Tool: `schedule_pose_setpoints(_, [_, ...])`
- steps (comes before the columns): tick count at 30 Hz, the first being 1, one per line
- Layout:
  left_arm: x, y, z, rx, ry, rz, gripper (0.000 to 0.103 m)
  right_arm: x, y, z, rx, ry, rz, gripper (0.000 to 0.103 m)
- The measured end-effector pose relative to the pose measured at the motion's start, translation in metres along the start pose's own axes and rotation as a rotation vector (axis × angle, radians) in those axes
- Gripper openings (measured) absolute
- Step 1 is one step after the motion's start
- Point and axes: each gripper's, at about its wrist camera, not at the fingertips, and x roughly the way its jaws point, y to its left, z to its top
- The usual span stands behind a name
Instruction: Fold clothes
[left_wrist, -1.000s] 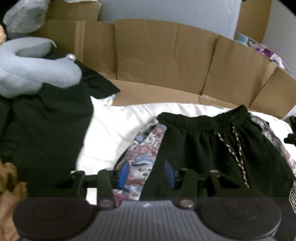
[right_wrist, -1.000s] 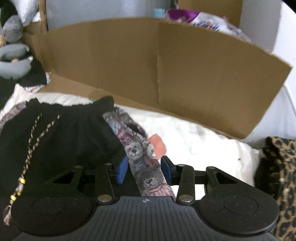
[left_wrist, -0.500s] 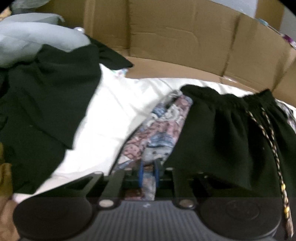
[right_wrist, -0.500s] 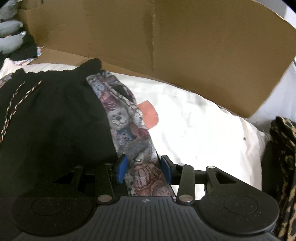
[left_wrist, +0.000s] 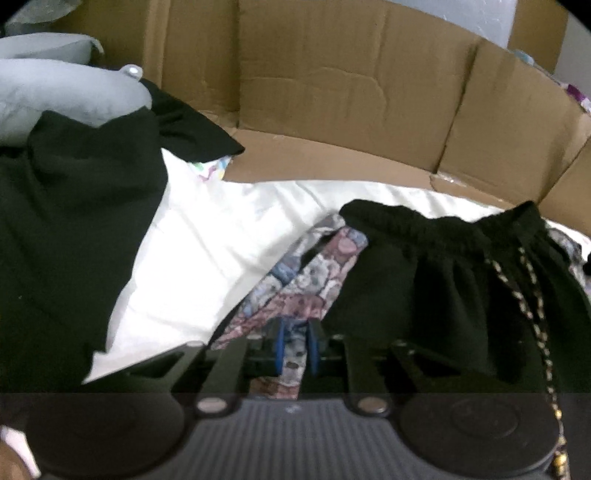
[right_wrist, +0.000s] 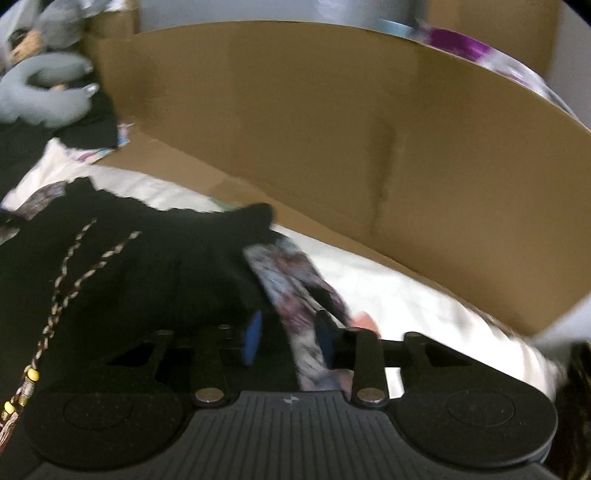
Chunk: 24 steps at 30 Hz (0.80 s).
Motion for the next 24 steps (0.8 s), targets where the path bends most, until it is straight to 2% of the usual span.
schedule_pose_setpoints(5, [0.001, -0.001, 0.000, -0.013, -0.006, 0.012, 0.016, 0.024, 0.008, 0.019, 0.026, -0.017, -0.061, 0.034])
schedule_pose_setpoints(8, [0.000, -0.003, -0.001, 0.017, -0.008, 0.018, 0.016, 0.044, 0.009, 0.023, 0.038, 0.011, -0.085, 0.036])
schedule_pose_setpoints(12, [0.000, -0.004, 0.000, 0.019, -0.009, 0.025, 0.016, 0.062, 0.006, 0.016, 0.147, 0.043, -0.096, 0.036])
schedule_pose_setpoints(14, [-0.003, -0.007, 0.000, 0.021, -0.015, 0.036, 0.016, 0.065, 0.009, 0.013, 0.121, 0.038, -0.110, 0.036])
schedule_pose_setpoints(17, [-0.016, -0.012, -0.001, 0.014, -0.060, 0.034, 0.016, 0.060, 0.006, 0.023, 0.164, 0.055, -0.118, 0.035])
schedule_pose_setpoints(20, [-0.028, -0.018, 0.001, 0.015, -0.114, 0.012, 0.019, 0.042, 0.010, 0.030, 0.193, -0.014, -0.131, 0.036])
schedule_pose_setpoints(24, [-0.017, -0.028, 0.009, 0.047, -0.114, -0.005, 0.021, 0.030, 0.016, 0.038, 0.260, -0.076, -0.089, 0.036])
